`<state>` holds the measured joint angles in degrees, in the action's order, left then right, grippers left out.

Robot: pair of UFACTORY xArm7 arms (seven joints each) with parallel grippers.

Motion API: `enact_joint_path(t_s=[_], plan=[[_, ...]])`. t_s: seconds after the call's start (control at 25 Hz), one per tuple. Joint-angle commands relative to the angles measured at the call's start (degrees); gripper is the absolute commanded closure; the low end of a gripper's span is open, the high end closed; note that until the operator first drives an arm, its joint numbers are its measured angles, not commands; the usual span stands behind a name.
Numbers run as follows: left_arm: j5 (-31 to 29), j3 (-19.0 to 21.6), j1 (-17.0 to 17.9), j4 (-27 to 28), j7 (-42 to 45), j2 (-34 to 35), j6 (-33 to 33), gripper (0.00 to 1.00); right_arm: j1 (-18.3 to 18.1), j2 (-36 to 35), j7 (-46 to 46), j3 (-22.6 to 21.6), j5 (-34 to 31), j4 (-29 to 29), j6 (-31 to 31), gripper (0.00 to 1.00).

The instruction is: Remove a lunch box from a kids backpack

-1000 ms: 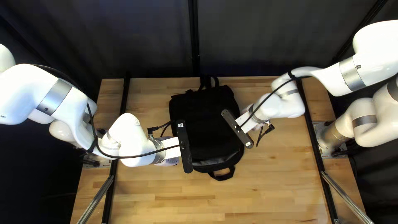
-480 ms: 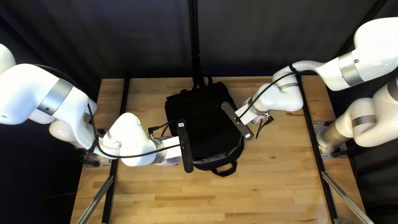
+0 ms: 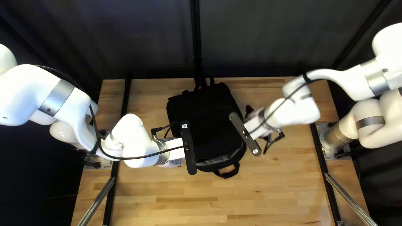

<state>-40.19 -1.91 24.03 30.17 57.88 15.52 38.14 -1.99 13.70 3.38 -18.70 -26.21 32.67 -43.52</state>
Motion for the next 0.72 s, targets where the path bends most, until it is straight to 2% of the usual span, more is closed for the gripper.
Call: enact_joint_path(t_s=[0.04,0.24,0.4,0.56,0.72], plan=[[1.6,1.8,1.5,2.4,1.0,-1.5,2.6,1.00,1.9,0.4,6.5,-4.1,-1.2,-1.2,-0.7,0.00],[3.9,3.6,3.3,4.9,1.3,-1.8,6.7,1.00,1.9,0.0,9.0,-5.1,-2.3,-2.2,0.7,0.00],[6.4,4.0,4.1,8.7,-1.0,-2.1,10.7,1.00,1.6,-2.0,10.9,-6.0,-4.1,0.0,0.3,0.00],[7.1,3.7,4.0,10.0,-1.9,-2.9,11.7,1.00,1.0,-6.4,14.7,-7.4,-8.4,5.1,-1.0,0.00],[6.9,2.9,3.3,10.1,-1.5,-4.2,10.4,1.00,2.0,-14.4,20.2,-8.8,-14.9,14.3,-5.3,0.00]])
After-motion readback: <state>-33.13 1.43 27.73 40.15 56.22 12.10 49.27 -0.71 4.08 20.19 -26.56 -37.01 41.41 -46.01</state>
